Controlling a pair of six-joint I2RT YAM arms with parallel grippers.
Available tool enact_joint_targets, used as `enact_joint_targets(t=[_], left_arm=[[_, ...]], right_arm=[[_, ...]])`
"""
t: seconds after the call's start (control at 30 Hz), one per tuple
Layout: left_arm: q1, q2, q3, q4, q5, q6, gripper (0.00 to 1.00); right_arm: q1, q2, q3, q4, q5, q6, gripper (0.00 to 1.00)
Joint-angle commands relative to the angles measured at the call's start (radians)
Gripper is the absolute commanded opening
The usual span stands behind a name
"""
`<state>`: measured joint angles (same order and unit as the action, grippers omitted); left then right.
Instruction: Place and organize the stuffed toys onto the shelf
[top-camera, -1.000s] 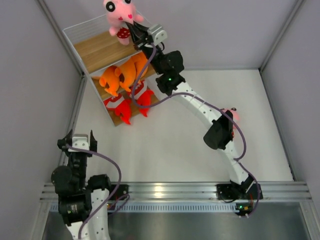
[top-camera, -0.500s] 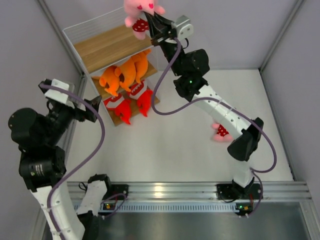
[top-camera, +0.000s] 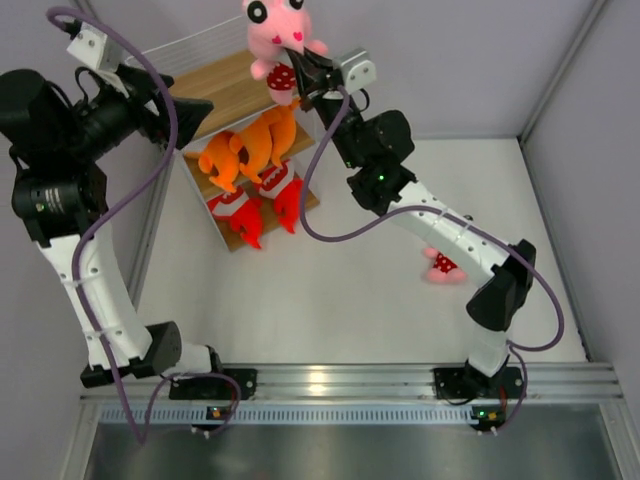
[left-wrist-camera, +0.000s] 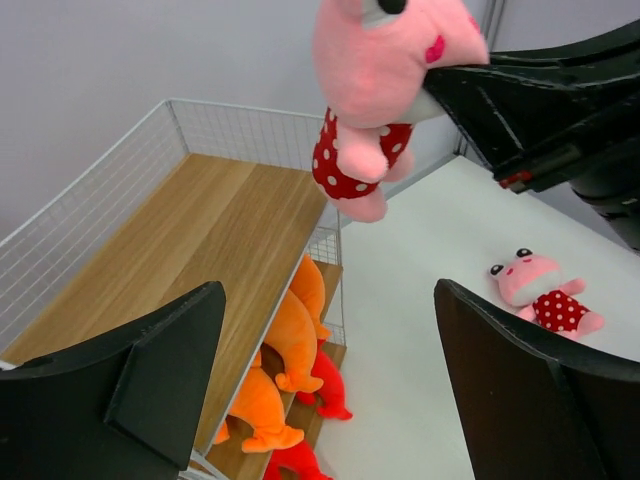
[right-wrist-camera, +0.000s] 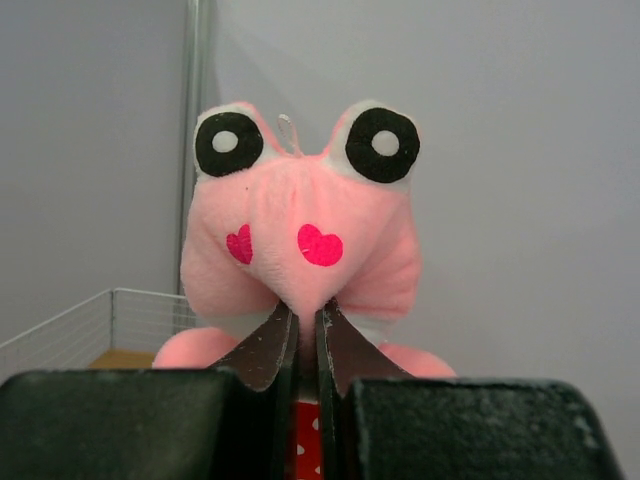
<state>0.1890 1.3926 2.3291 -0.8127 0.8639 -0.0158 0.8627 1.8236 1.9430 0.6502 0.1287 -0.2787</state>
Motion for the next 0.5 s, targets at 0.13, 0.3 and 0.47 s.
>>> enact_joint_targets(t=[0.13,0.3,0.47], left_arm=[[-0.010,0.078,0.075,-0.002,0.113,-0.026,0.87],[-0.066,0.094,0.041,-0.003,0.130,-0.009,0.91],[-0.117,0.048,-0.016,-0.002,0.176,0.048,0.95]], right_arm=[[0.071,-0.064,-0.018,-0.040,0.112,-0.007,0.00],[0.145,-0.020,-0.004,-0.040,0.152,-0.014,0.00],[0.160,-0.007,0.000,-0.030,0.108,0.075,0.00]])
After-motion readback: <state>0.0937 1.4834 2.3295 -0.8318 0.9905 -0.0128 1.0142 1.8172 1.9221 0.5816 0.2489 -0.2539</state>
